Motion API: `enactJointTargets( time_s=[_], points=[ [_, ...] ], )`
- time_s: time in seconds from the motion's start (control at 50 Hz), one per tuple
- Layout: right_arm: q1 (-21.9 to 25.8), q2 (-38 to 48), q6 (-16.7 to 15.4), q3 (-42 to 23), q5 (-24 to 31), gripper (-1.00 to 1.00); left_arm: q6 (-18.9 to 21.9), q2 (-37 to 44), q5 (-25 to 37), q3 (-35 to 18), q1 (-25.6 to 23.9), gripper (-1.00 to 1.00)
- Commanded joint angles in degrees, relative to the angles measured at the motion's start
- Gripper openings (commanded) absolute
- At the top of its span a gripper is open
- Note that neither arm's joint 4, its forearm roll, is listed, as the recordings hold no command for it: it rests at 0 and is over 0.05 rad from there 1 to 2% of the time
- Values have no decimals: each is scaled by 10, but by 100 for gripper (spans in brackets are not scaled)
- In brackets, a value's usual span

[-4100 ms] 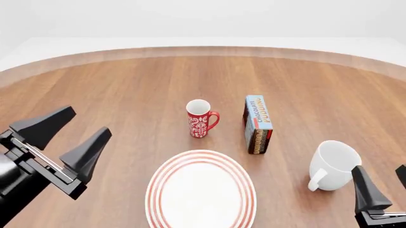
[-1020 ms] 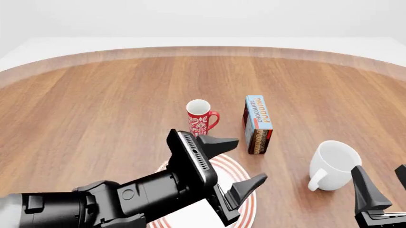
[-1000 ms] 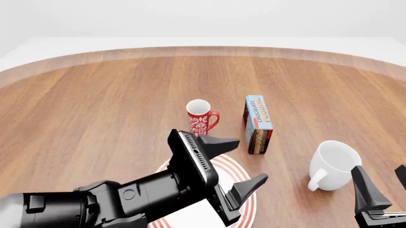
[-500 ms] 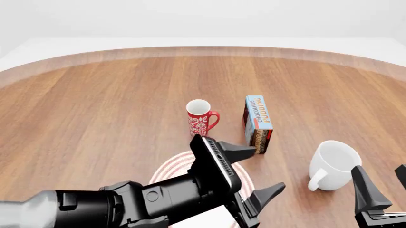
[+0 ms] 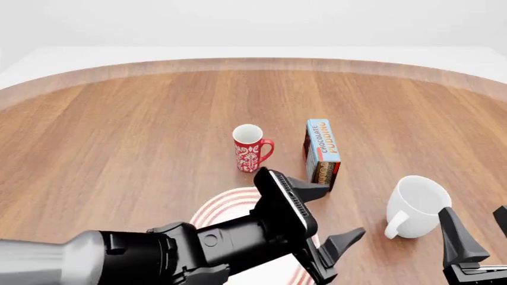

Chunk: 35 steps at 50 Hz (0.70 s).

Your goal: Pick up the white mug and put it on the plate, and put the chocolate pudding to the right of the plate.

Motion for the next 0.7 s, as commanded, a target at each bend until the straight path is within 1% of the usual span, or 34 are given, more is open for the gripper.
enactJointTargets(
  time_s=[0.02,0.38,0.7],
  points=[
    [0,0,0,0,0,100,1,25,10,-25,2,100],
    [0,0,0,0,0,100,2,50,32,-55,-15,100],
    [0,0,0,0,0,100,6,73,47,-81,-16,100]
  ],
)
